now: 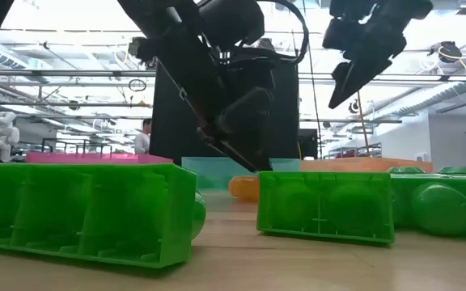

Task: Sort blocks
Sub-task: Put the yellow game piece into the orange bin

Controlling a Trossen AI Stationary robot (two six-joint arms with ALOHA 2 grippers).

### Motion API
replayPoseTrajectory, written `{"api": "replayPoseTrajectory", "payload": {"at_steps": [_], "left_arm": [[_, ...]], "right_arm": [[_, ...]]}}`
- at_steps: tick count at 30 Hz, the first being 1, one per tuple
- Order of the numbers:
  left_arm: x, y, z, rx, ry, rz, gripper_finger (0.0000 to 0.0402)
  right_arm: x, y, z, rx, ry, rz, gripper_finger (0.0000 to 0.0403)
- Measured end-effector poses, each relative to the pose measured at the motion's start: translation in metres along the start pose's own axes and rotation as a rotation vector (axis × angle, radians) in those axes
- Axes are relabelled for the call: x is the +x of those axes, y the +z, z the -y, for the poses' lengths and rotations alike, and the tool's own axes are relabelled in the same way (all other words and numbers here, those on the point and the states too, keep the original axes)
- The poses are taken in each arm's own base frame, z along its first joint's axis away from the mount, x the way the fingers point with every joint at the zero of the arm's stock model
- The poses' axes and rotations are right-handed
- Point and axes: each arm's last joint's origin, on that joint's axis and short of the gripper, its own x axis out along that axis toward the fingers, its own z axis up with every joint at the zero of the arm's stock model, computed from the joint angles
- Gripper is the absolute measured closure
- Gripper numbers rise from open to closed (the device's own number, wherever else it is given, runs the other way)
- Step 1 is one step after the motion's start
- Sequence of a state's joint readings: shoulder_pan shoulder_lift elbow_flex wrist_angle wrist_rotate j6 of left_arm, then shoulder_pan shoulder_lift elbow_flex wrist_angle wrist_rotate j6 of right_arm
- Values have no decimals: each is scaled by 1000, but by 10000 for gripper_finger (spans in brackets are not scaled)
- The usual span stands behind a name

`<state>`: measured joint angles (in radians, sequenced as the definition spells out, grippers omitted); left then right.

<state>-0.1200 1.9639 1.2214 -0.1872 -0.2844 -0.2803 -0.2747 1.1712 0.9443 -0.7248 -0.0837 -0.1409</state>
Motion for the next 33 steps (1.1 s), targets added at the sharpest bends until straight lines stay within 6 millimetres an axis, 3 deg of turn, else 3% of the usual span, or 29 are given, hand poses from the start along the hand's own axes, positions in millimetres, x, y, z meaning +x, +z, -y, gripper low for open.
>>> {"api": "replayPoseTrajectory", "payload": {"at_steps": [4, 8, 11, 20, 24, 27, 30, 33], "left_arm": [[-9, 2, -2, 1, 2, 0, 155], [-40, 22, -5, -29, 16, 113, 155], [-52, 22, -10, -30, 53, 93, 155], [-52, 12, -17, -406, -17, -57, 155], [-49, 13, -29, -653, -6, -86, 155], [-47, 15, -35, -744, -45, -121, 155], [-45, 19, -42, -713, -93, -116, 155], [-46, 26, -44, -380, -172, -87, 155]], "right_arm": [[17, 6, -9, -34, 26, -11, 67], [31, 11, -15, -53, 43, -12, 67], [39, 13, -17, -49, 47, -16, 67], [46, 13, -18, -39, 52, -34, 66], [46, 14, -18, -37, 52, -28, 66], [46, 15, -18, -29, 51, -18, 66], [46, 16, -18, -29, 50, -10, 66], [46, 16, -18, -30, 50, -12, 66]]}}
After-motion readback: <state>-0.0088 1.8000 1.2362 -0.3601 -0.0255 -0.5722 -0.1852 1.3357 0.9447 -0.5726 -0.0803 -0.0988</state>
